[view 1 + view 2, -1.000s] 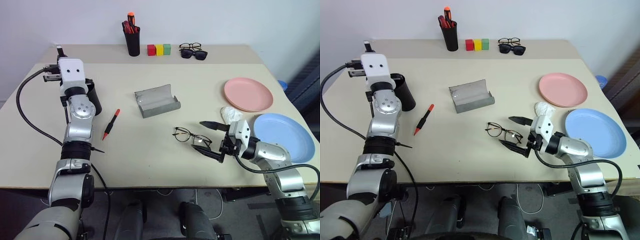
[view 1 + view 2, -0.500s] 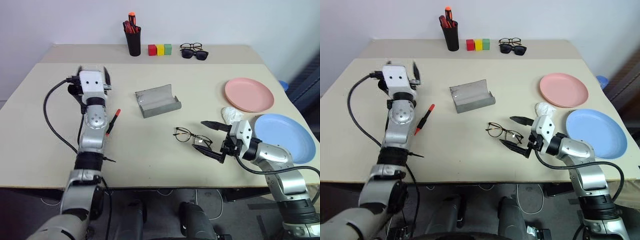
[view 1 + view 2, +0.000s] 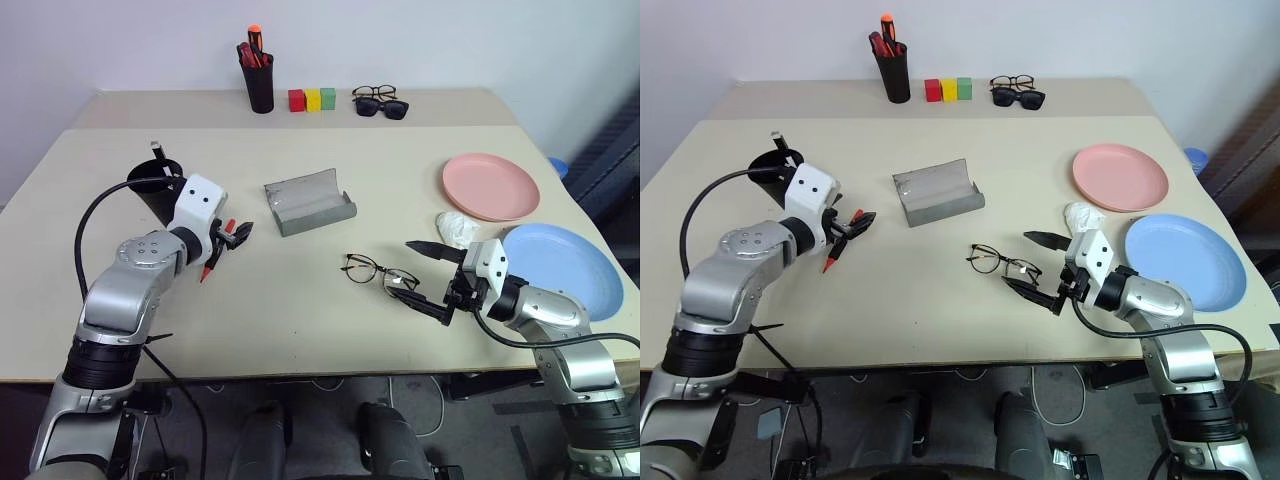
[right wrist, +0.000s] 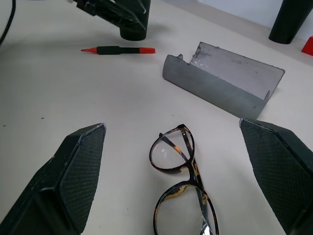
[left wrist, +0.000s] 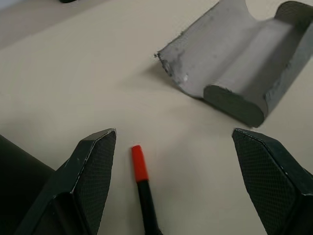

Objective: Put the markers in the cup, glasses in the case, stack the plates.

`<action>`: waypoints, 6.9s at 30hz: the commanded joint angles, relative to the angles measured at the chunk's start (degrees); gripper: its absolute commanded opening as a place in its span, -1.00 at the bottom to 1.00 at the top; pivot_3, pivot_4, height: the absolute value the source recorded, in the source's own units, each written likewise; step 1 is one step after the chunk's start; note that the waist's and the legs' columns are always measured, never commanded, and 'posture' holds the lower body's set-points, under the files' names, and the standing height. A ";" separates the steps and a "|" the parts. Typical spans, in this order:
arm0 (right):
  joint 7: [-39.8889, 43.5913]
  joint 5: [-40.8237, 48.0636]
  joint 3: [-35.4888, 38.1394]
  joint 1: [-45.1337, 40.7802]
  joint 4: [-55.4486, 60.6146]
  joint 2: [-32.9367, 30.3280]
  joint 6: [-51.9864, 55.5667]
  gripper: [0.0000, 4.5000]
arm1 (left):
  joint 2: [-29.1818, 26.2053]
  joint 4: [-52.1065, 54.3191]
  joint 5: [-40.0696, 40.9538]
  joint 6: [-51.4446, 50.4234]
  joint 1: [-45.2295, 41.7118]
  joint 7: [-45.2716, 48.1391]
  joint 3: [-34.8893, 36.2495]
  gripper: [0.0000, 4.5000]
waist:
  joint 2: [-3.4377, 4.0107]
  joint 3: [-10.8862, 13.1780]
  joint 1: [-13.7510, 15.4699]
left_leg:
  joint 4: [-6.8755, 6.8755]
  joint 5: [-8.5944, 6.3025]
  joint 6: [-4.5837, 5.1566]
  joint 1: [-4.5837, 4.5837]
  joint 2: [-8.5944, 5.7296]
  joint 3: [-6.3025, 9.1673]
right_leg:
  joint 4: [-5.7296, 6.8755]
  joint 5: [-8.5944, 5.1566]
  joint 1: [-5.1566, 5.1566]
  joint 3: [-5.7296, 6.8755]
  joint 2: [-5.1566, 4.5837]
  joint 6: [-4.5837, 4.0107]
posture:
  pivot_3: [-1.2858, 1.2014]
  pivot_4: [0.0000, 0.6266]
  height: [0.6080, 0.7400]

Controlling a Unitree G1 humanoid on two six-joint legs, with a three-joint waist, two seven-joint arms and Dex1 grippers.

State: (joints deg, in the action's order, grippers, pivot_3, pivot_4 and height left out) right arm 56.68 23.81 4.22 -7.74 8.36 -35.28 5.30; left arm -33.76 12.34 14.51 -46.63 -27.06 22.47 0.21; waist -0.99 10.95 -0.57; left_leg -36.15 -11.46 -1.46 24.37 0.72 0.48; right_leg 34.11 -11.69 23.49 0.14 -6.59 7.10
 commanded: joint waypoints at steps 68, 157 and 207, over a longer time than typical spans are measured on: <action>2.87 6.50 3.15 4.15 7.36 -0.29 0.20 1.00 | -1.97 3.08 11.94 -23.91 -2.81 -1.10 6.59 0.72 | -0.09 0.06 0.03 | 0.02 0.00 -0.02 0.06 -0.01 0.02 | -0.06 0.00 0.05 -0.01 -0.06 -0.01 | 0.03 -0.52 1.00; -5.56 2.11 5.33 7.62 8.47 -0.72 -1.65 1.00 | 10.13 -37.55 -2.65 8.19 -33.22 21.87 -14.48 0.89 | -0.20 0.09 0.79 | 0.09 0.01 -0.01 0.02 -0.03 -0.06 | -0.08 0.02 0.03 0.01 -0.03 0.03 | 0.03 -0.52 1.00; -9.76 1.01 7.87 14.51 12.22 0.82 -3.18 1.00 | -11.34 6.71 -5.63 -4.55 -10.44 44.60 -24.40 -0.99 | -0.17 0.19 1.22 | 0.01 0.00 0.01 0.33 0.03 -0.08 | -0.07 -0.01 0.32 -0.01 -0.09 -0.06 | 0.03 -0.52 1.00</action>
State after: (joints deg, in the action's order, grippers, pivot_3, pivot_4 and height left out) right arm 47.08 24.35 10.52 6.30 18.71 -34.60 3.26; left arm -44.92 17.73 10.39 -50.76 -36.13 68.34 -23.18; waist -1.15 11.14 0.65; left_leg -36.14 -11.46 -1.45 24.70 0.75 0.40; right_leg 34.07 -11.71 23.81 0.13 -6.68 7.04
